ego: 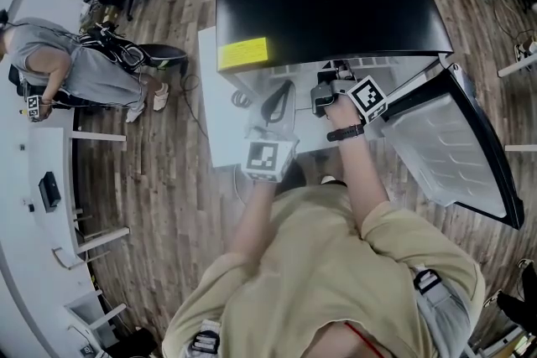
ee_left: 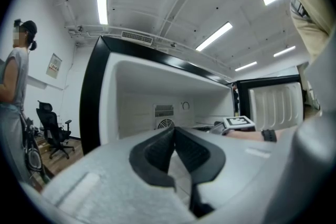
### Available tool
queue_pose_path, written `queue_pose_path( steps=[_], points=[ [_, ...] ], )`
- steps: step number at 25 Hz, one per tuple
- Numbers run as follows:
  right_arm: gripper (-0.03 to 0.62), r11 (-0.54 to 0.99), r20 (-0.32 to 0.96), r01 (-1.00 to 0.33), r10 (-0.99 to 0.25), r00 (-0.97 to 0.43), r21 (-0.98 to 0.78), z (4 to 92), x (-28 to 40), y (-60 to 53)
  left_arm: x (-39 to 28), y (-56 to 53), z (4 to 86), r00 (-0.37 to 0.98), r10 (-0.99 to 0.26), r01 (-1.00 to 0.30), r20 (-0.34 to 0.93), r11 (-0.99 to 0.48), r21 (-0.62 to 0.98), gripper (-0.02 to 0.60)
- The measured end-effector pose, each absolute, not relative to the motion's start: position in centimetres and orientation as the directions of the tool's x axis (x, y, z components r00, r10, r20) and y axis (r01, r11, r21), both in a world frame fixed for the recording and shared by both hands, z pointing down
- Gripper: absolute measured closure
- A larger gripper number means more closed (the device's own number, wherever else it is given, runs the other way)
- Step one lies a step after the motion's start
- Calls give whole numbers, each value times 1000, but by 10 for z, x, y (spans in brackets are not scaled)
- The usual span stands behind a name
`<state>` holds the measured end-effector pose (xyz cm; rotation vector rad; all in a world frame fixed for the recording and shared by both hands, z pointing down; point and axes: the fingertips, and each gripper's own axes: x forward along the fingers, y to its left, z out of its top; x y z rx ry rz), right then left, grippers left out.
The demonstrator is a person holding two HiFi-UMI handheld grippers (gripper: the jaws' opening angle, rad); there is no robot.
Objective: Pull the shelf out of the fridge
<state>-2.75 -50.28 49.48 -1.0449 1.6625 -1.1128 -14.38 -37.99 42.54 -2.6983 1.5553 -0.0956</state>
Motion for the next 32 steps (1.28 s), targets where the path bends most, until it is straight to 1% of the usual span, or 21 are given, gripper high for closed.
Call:
queue_pose_path(
  steps=[6, 23, 32],
  points=[
    [551, 262, -224, -111, -936, -273, -959, 493, -26, -495, -141, -370, 420, 500, -866, -864, 26, -501, -51, 578],
    [551, 262, -214, -102, -916, -340, -960, 494, -20, -441, -132, -326, 411, 462, -886, -887, -24, -462, -27, 578],
    [551, 290, -231, -106, -896, -379, -951, 500, -20, -394, -130, -291, 422, 440, -898, -898, -17, -439, -12, 578]
  ],
)
